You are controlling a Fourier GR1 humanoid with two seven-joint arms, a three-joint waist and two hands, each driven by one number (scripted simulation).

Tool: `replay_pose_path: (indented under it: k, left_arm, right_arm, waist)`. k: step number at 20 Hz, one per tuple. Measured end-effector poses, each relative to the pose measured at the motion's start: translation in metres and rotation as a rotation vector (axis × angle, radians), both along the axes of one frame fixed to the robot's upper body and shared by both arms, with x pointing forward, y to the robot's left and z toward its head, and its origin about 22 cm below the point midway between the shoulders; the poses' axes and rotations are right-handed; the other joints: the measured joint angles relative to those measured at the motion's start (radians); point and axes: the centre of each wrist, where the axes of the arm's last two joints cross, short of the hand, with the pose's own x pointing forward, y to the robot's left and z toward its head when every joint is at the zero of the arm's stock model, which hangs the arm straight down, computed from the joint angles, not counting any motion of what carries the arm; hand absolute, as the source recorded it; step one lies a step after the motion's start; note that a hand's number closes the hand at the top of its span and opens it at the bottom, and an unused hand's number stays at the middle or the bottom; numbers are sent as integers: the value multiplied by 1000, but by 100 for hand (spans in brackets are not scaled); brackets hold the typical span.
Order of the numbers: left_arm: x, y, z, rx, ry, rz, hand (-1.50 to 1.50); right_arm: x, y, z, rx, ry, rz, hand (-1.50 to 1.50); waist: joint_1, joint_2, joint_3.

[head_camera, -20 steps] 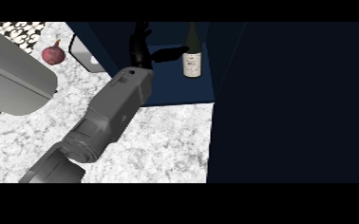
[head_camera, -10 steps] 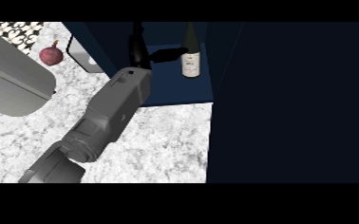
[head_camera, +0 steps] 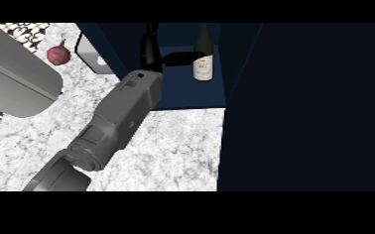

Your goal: Pick up the wine, place it into the cabinet and close the cabinet

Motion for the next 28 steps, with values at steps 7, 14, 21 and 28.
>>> replay_pose_path:
  k: [7,14,21,28]
  left_arm:
    - [-8,-8,-4,-75,-87,-77,-150]
    - [-17,-11,-1,-137,-120,-130,-150]
    - [-43,-14,-4,-174,-133,-179,-150]
    - [-90,-11,-12,-234,-136,-238,-150]
  right_arm:
    - [-1,-4,-1,-3,4,-27,-150]
    - [-5,-2,-3,10,34,-26,-150]
    - [-5,0,-3,19,37,-30,-150]
    - [-6,4,-3,35,31,-24,-150]
  waist:
    - [25,-11,1]
    - [42,-21,0]
    - [61,-27,0]
    - [60,-26,0]
